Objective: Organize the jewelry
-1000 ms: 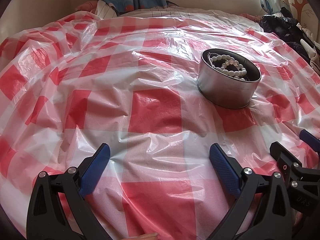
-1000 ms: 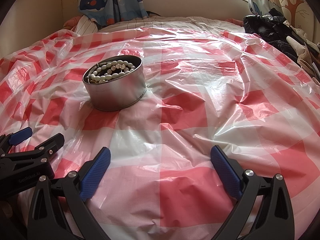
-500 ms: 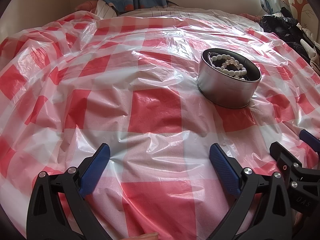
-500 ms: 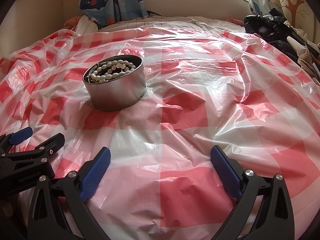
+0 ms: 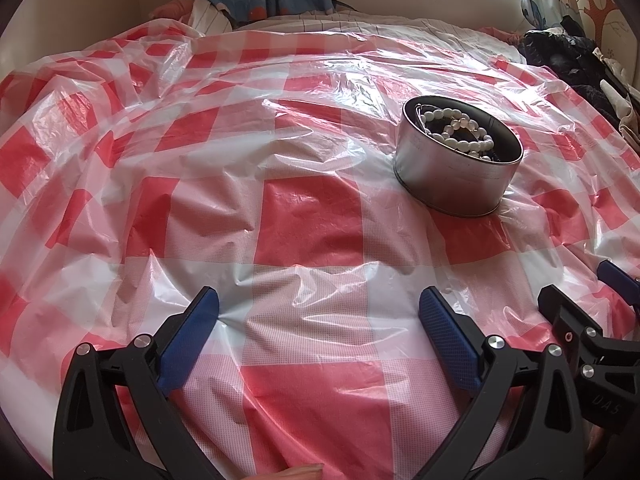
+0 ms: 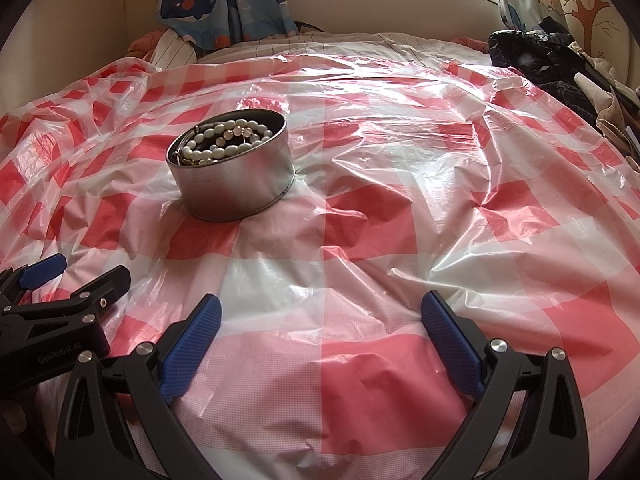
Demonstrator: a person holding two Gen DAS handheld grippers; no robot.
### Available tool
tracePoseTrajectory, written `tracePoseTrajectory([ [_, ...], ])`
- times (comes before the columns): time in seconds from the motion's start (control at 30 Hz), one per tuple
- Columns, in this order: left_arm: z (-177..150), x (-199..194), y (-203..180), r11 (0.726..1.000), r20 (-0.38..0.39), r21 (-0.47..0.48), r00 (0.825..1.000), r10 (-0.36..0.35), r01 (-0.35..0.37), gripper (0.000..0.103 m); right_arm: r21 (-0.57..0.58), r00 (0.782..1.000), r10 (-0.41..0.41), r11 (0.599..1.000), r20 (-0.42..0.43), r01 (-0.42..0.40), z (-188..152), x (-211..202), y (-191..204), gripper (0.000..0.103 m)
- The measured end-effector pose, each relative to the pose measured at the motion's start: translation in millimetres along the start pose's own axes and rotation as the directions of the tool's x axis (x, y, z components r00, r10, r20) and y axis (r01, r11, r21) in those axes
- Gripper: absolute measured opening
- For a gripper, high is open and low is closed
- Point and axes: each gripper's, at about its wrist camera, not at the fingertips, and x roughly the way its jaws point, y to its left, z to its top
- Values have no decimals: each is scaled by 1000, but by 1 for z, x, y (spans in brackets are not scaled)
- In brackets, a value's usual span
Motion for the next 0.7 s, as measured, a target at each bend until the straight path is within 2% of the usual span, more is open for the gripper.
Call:
tracePoseTrajectory([
  [0.27,-2,0,2,1000,11,-18,1000,-23,23,96,-2,1000,-1,1000,1,1,-3,1,1,96],
  [0.7,1,1,2,1000,-2,-8,1000,-16,16,96,-8,1000,-8,1000,-11,8,-3,2,2,96],
])
